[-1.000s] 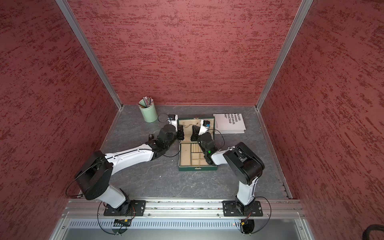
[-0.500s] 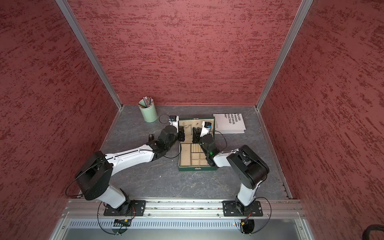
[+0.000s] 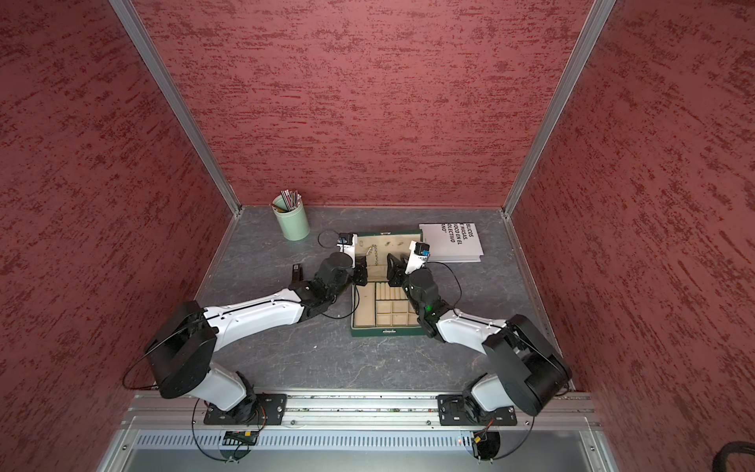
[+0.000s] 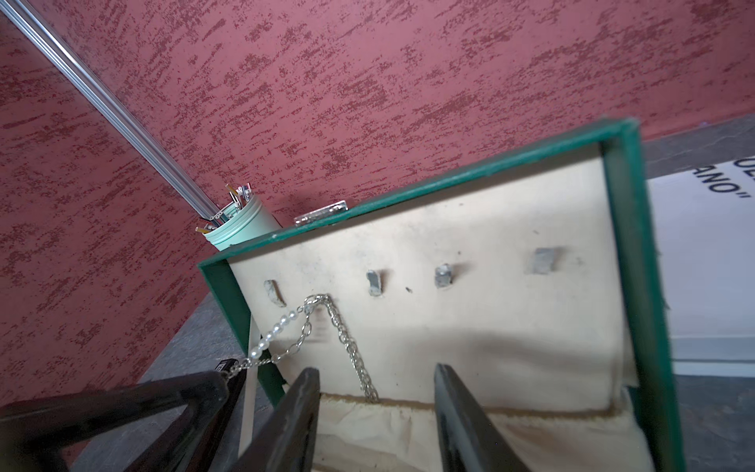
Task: Put jewelry chain into jewelry box
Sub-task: Hang the necklace on the jewelry box clasp.
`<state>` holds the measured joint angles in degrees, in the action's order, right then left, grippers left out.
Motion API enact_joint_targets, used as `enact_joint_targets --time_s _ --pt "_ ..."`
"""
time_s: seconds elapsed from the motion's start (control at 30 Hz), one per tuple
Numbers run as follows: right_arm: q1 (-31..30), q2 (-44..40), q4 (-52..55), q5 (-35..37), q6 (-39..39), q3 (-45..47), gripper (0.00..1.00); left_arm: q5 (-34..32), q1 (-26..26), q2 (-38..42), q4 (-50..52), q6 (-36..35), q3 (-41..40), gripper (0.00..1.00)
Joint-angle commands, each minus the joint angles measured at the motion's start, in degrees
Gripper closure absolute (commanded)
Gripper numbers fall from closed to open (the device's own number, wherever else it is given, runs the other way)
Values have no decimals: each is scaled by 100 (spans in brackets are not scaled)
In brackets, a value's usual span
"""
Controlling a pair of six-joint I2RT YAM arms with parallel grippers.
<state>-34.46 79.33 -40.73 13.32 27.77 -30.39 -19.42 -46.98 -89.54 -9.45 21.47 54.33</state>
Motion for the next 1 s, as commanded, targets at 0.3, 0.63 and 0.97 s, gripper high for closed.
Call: enact_joint_targets --time_s 0.3,0.63,0.97 --pt "-16 -1447 1472 280 -77 566 48 324 -57 -316 578 613 100 100" --pt "-17 -1504 1474 331 -130 627 48 399 -13 -532 723 745 252 100" --pt "-14 -1434 1454 372 -140 572 47 467 23 -582 792 700 332 92"
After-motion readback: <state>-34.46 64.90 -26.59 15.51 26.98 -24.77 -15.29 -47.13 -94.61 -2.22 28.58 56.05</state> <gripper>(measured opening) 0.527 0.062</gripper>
